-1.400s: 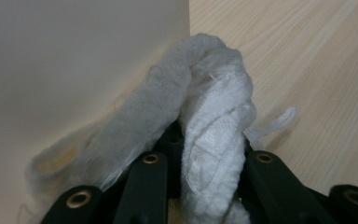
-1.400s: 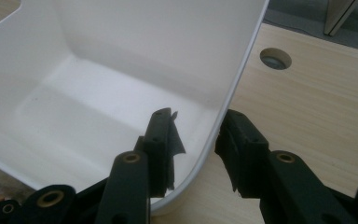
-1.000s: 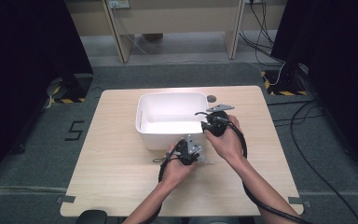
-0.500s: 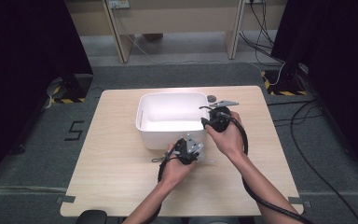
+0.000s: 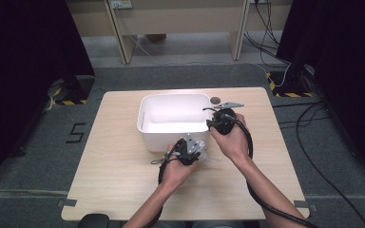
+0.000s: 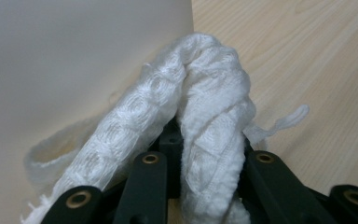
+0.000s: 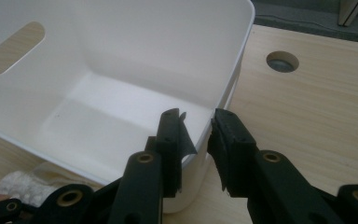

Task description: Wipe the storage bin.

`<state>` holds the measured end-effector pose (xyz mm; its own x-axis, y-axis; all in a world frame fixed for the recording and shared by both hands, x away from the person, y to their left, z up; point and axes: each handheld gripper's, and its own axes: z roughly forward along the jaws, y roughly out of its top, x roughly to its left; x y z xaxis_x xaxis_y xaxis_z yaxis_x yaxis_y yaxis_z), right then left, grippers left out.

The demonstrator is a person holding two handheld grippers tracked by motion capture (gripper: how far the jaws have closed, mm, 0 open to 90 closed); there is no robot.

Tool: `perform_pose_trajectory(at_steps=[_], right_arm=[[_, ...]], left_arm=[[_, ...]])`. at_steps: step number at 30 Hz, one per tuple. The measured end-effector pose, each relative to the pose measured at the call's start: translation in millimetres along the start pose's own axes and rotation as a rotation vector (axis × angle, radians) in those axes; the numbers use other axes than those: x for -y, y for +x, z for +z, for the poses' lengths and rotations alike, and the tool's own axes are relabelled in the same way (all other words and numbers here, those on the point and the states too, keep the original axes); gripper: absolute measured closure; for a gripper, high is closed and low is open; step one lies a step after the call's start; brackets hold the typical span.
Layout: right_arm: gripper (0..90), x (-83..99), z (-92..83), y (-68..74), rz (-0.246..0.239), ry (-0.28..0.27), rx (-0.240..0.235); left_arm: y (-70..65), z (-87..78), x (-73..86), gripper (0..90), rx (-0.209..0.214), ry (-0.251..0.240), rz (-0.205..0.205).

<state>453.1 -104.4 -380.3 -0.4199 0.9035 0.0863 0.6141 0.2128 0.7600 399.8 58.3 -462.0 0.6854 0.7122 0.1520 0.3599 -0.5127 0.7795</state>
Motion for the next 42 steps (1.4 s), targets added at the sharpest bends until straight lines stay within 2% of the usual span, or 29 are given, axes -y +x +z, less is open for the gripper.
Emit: perform_pose_trajectory(at_steps=[4, 9, 15, 21, 28, 42], right_arm=[[73.1, 0.3, 1.3, 5.5, -0.019, -0.015, -0.002], [69.5, -1.5, 4.3, 1.6, 0.014, -0.013, -0.028], [70.5, -1.3, 8.0, 4.5, 0.012, -0.015, -0.021], [71.3, -0.7, 7.2, 10.2, -0.003, -0.025, -0.022], [71.3, 0.5, 7.5, 11.5, -0.005, -0.033, -0.014], [71.3, 0.4, 7.7, 12.4, -0.006, -0.034, -0.017]], left_arm=[[4.4, -5.5, -0.1, 75.3, -0.013, -0.004, -0.005], [6.2, -9.9, 1.3, 75.2, -0.020, -0.005, -0.008], [7.9, -12.5, -1.1, 75.2, -0.026, -0.012, -0.013], [8.2, -15.7, -9.3, 75.2, -0.019, -0.026, -0.018], [5.1, -16.4, -20.7, 75.2, -0.012, -0.035, -0.003], [3.1, -16.1, -29.7, 75.2, -0.008, -0.050, -0.005]])
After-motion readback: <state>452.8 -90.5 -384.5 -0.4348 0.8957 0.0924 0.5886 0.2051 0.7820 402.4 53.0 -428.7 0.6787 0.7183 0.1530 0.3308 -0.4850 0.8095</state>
